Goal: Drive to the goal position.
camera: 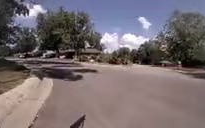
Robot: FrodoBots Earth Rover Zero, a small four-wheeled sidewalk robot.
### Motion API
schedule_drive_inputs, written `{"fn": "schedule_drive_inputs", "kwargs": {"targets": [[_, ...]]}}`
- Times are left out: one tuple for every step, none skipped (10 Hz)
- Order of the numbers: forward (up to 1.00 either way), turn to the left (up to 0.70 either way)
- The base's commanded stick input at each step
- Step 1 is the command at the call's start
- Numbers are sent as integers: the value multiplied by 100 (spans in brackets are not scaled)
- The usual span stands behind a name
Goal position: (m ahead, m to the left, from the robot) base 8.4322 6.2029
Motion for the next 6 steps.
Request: {"fn": "schedule_drive_inputs", "kwargs": {"targets": [[100, 2], [100, 3], [100, 10], [100, 32], [100, 40], [100, 40]]}}
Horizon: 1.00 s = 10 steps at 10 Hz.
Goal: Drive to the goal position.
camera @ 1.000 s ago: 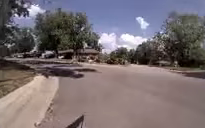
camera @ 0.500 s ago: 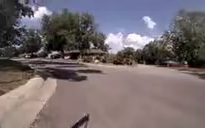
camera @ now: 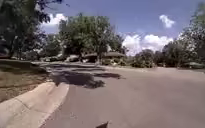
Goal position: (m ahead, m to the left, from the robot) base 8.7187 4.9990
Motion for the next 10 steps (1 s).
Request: {"fn": "schedule_drive_inputs", "kwargs": {"targets": [[100, 40], [100, 40], [100, 7], [100, 0], [100, 0], [100, 0], [100, 0], [100, 0], [100, 0], [100, 0]]}}
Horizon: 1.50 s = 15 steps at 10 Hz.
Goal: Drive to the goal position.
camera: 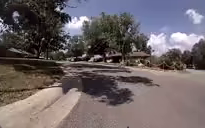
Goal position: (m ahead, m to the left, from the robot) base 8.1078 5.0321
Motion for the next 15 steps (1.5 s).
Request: {"fn": "schedule_drive_inputs", "kwargs": {"targets": [[100, 0], [100, 0], [100, 0], [100, 0], [100, -4], [100, -30], [100, -28], [100, -12], [100, 0], [100, 0], [100, 0], [100, 0], [100, 0], [100, 0], [100, 1]]}}
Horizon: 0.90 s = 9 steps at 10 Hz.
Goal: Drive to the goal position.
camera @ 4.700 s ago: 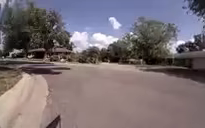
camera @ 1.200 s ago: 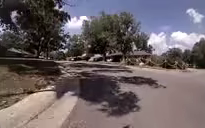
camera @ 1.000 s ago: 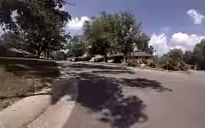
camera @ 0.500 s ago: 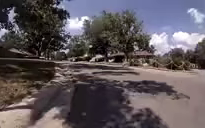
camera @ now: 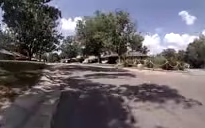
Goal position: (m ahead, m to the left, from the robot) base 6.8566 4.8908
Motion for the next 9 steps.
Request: {"fn": "schedule_drive_inputs", "kwargs": {"targets": [[100, 26], [100, 40], [100, 40], [100, 30], [100, 4], [100, 1], [100, 0], [100, 0], [100, 0]]}}
